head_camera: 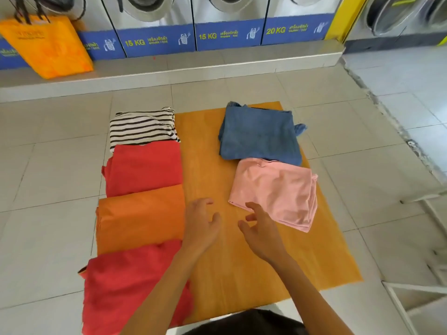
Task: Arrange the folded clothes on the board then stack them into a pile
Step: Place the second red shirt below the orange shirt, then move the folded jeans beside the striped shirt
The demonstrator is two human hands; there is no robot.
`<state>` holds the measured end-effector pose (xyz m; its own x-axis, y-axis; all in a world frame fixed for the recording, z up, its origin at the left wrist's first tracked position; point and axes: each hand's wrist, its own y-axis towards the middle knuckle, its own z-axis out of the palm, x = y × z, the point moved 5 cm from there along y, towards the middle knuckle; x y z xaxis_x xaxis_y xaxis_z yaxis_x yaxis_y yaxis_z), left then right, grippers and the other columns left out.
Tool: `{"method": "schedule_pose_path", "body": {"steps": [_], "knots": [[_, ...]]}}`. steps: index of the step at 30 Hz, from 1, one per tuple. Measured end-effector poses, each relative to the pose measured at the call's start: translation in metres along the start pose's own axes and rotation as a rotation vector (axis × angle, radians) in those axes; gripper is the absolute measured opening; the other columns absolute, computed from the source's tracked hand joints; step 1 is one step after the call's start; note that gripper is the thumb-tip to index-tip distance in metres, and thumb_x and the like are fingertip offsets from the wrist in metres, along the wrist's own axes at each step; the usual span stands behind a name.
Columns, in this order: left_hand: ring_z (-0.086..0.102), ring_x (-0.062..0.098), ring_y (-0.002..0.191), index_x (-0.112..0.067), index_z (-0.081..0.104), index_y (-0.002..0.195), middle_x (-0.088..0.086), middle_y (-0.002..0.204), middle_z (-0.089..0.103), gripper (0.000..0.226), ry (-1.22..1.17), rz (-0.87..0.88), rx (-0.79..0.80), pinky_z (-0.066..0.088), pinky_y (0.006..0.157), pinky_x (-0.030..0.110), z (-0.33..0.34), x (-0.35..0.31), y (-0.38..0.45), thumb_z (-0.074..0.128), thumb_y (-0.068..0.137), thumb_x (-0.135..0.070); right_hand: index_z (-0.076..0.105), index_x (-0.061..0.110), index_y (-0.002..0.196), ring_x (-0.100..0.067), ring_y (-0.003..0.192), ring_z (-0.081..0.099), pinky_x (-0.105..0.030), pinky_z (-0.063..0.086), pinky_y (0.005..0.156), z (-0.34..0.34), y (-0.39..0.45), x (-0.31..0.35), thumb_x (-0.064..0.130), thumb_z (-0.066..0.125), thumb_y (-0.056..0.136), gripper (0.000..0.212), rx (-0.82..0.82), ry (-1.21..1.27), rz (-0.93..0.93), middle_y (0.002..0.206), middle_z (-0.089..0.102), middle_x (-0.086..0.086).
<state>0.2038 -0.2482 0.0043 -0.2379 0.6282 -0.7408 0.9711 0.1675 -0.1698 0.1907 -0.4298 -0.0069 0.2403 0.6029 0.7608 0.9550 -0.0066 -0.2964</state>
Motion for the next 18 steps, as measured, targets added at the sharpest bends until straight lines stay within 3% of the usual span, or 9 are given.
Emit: {"method": "schedule_pose_path", "body": {"steps": [2,5,6,9,13,18], "knots": [[0.049,0.022,0.122,-0.011,0.061,0.119,0.007,0.124,0.058,0.035,-0.006,-0.012,0.021,0.032,0.088,0.006,0.014,-0.021,0.015,0.064,0.085,-0.013,0.046,0.03,0.139,-0.013,0.088,0.064,-0.028,0.051,0.08,-0.029,0.017,-0.005,0.03,0.063,0.093,0.049,-0.036,0.023,-0.008,0.115,0.06,0.001],[0.049,0.023,0.123,-0.013,0.06,0.121,0.006,0.124,0.057,0.035,0.012,-0.042,0.035,0.041,0.103,0.032,0.032,-0.046,0.038,0.063,0.087,-0.017,0.049,0.027,0.137,-0.015,0.096,0.061,-0.028,0.051,0.086,-0.068,0.051,-0.015,0.027,0.062,0.093,0.045,-0.077,0.035,0.002,0.119,0.061,-0.001],[0.049,0.022,0.124,-0.013,0.059,0.122,0.006,0.125,0.055,0.035,0.015,-0.057,0.045,0.041,0.104,0.035,0.037,-0.053,0.045,0.062,0.087,-0.017,0.05,0.026,0.136,-0.015,0.1,0.06,-0.028,0.051,0.087,-0.08,0.064,-0.019,0.027,0.062,0.093,0.044,-0.088,0.035,0.008,0.12,0.061,-0.002],[0.049,0.022,0.125,-0.013,0.059,0.125,0.007,0.13,0.054,0.037,0.035,-0.101,0.077,0.041,0.101,0.033,0.047,-0.065,0.065,0.059,0.088,-0.018,0.052,0.023,0.134,-0.02,0.109,0.059,-0.027,0.047,0.091,-0.113,0.102,-0.031,0.028,0.063,0.092,0.043,-0.116,0.058,0.054,0.125,0.059,-0.005],[0.053,0.023,0.124,-0.013,0.06,0.122,0.008,0.132,0.057,0.034,0.056,-0.16,0.073,0.044,0.097,0.035,0.047,-0.066,0.096,0.061,0.089,-0.018,0.049,0.018,0.136,-0.03,0.122,0.054,-0.047,0.048,0.1,-0.146,0.153,-0.046,0.038,0.061,0.089,0.053,-0.163,0.04,0.122,0.133,0.054,-0.01],[0.054,0.023,0.123,-0.017,0.057,0.125,0.009,0.136,0.055,0.036,0.042,-0.262,0.066,0.046,0.101,0.042,0.041,-0.061,0.15,0.061,0.089,-0.019,0.044,0.014,0.135,-0.038,0.122,0.047,-0.054,0.046,0.099,-0.157,0.215,-0.058,0.049,0.055,0.087,0.06,-0.14,-0.016,0.282,0.131,0.049,-0.015]]}}
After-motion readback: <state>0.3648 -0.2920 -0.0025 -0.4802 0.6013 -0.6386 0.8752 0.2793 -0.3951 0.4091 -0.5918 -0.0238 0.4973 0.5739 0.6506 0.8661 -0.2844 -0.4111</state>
